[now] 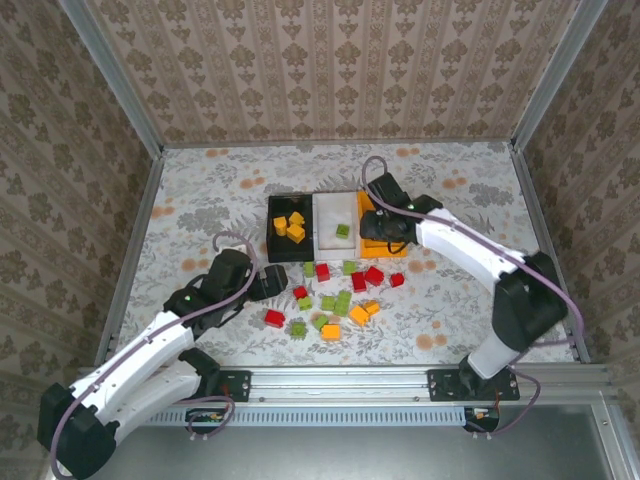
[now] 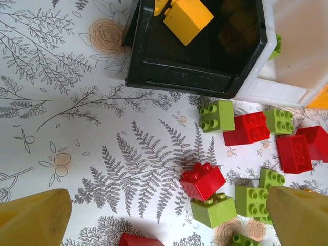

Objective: Sort the legos into containers by color

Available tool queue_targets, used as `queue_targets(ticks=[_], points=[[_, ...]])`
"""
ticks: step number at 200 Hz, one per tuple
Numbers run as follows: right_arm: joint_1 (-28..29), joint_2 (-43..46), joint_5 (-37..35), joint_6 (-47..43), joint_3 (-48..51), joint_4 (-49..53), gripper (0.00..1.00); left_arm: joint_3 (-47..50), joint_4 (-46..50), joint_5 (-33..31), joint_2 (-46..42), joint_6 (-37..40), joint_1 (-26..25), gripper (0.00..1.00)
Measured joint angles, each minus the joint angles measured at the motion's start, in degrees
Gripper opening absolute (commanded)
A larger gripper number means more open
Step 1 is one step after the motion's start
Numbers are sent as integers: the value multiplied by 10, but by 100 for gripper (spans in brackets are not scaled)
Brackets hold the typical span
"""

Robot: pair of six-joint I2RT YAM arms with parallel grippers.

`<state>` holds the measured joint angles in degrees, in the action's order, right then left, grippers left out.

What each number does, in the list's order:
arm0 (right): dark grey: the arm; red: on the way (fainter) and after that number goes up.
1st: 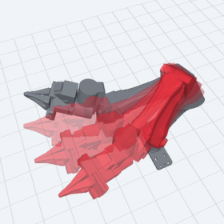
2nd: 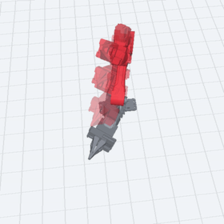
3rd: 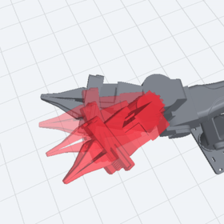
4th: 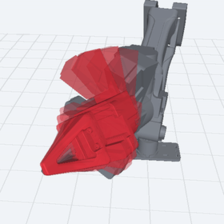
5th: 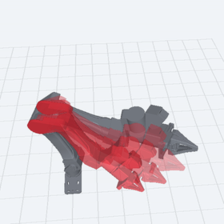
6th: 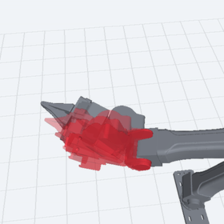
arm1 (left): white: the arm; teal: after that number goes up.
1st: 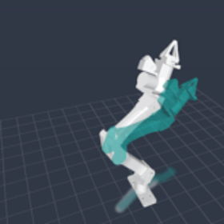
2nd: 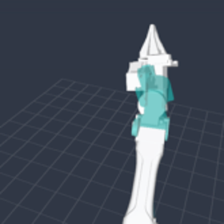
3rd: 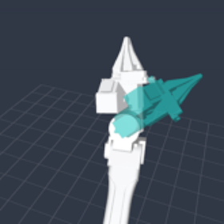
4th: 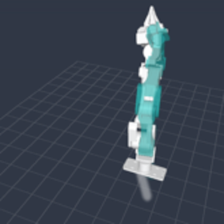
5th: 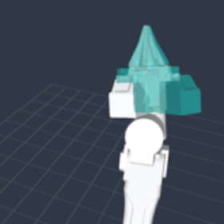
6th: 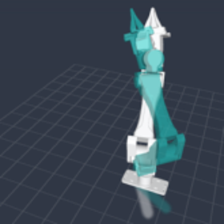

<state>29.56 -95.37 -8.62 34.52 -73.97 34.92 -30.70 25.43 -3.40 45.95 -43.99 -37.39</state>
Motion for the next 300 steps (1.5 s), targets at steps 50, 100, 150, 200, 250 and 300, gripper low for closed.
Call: queue_targets(ticks=[50,100,150,200,250,300], points=[[-21,-113,-30,37,-75,1,53,1,14,1,-16,0,0,100],[-22,-127,-34,64,-99,2,65,1,25,5,-26,0,4,100],[-22,0,-29,67,-2,-3,69,1,26,7,-33,0,4,100],[-21,173,-17,99,195,-9,70,1,24,7,-34,0,10,100],[-21,147,22,114,259,-47,71,3,19,14,-16,0,12,100],[-21,90,33,137,264,-93,61,12,16,19,-17,0,16,100]])
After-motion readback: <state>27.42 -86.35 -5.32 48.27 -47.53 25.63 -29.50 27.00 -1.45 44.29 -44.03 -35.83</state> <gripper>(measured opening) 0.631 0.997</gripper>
